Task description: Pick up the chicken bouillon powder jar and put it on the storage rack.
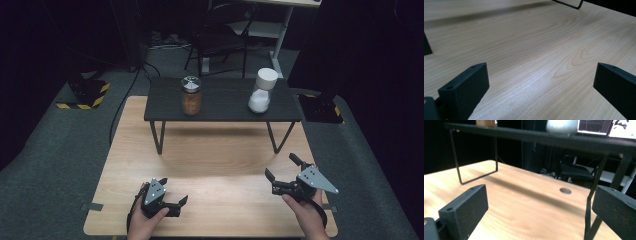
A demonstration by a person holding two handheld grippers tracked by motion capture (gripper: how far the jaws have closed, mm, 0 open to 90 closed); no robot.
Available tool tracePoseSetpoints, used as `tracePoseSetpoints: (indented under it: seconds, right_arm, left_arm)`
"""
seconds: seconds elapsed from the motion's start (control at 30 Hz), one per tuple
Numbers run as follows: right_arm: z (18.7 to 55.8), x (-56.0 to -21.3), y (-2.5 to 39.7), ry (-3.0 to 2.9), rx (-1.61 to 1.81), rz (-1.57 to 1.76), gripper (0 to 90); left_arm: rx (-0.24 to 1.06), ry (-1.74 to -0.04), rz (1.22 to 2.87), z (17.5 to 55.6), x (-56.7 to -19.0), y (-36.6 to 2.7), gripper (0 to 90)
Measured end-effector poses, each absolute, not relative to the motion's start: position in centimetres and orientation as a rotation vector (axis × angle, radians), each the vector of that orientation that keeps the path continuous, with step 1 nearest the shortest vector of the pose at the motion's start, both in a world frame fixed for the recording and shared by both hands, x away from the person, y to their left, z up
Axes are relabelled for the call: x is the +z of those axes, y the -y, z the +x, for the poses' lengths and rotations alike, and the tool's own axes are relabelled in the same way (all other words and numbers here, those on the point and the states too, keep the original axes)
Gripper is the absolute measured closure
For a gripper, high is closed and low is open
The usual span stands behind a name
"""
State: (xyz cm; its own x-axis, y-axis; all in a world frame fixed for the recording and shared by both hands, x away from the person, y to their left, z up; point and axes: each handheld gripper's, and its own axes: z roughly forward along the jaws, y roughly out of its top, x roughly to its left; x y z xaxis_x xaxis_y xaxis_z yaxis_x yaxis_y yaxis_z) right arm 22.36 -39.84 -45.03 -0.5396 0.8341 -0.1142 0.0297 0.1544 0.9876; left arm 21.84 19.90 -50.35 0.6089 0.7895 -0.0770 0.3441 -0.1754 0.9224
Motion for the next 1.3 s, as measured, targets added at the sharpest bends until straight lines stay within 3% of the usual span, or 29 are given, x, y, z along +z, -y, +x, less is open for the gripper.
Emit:
tracePoseSetpoints:
  seconds: [0.67,1.3]
  right_arm:
    - [20.7,-49.4,41.9,-1.875,1.338,0.955,0.0]
    - [21.5,-48.5,42.1,-2.083,1.182,0.938,0.1]
  left_arm:
    - [0.521,-0.927,1.77,21.9,-50.3,-19.9,0.4]
    - [0.522,-0.922,1.796,22.1,-50.0,-19.6,0.4]
